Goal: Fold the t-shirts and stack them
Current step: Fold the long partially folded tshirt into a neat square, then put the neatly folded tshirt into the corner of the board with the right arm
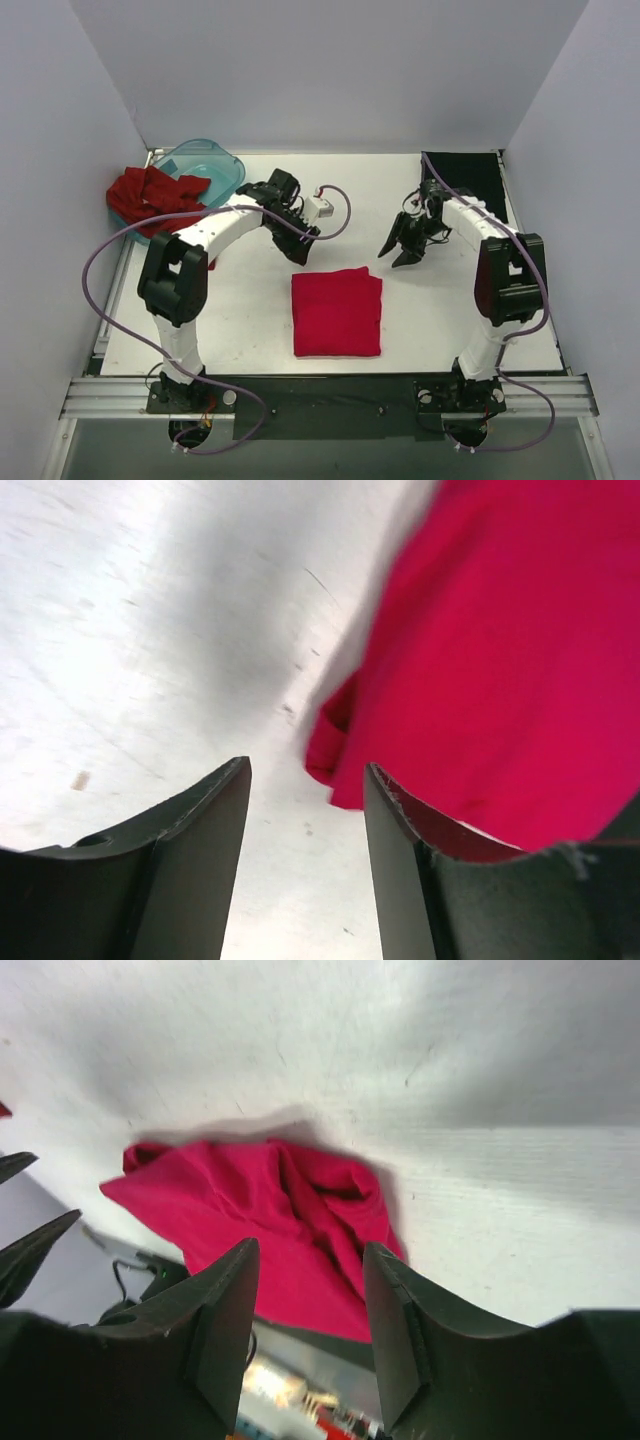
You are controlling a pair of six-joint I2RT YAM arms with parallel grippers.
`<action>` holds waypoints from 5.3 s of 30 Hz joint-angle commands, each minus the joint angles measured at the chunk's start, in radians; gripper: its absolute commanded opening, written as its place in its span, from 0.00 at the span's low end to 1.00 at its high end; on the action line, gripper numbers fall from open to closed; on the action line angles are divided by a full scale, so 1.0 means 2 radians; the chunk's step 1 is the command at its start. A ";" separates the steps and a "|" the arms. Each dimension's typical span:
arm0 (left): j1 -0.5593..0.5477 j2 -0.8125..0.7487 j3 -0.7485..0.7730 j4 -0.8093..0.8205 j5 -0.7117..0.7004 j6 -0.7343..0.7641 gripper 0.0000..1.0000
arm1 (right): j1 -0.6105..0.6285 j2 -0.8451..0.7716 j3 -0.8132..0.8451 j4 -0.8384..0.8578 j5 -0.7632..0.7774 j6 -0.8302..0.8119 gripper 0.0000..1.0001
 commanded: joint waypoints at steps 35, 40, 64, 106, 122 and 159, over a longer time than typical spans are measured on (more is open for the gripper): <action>0.029 -0.030 -0.065 0.125 0.009 -0.144 0.50 | 0.095 -0.095 -0.027 0.056 0.141 -0.062 0.58; 0.046 -0.078 -0.069 0.098 -0.010 -0.157 0.53 | 0.101 -0.105 -0.111 0.109 0.084 -0.044 0.66; 0.094 -0.127 -0.105 0.106 -0.043 -0.162 0.54 | 0.059 0.060 0.076 0.009 0.087 -0.143 0.00; 0.100 -0.112 -0.111 0.086 -0.055 -0.116 0.62 | -0.077 0.244 0.569 0.072 0.472 -0.444 0.00; 0.098 -0.099 -0.108 0.071 -0.073 -0.098 0.63 | -0.137 0.266 0.564 0.100 0.423 -0.439 0.00; 0.108 -0.430 -0.282 0.192 -0.232 -0.113 0.72 | -0.063 -0.204 -0.039 0.297 0.303 -0.286 1.00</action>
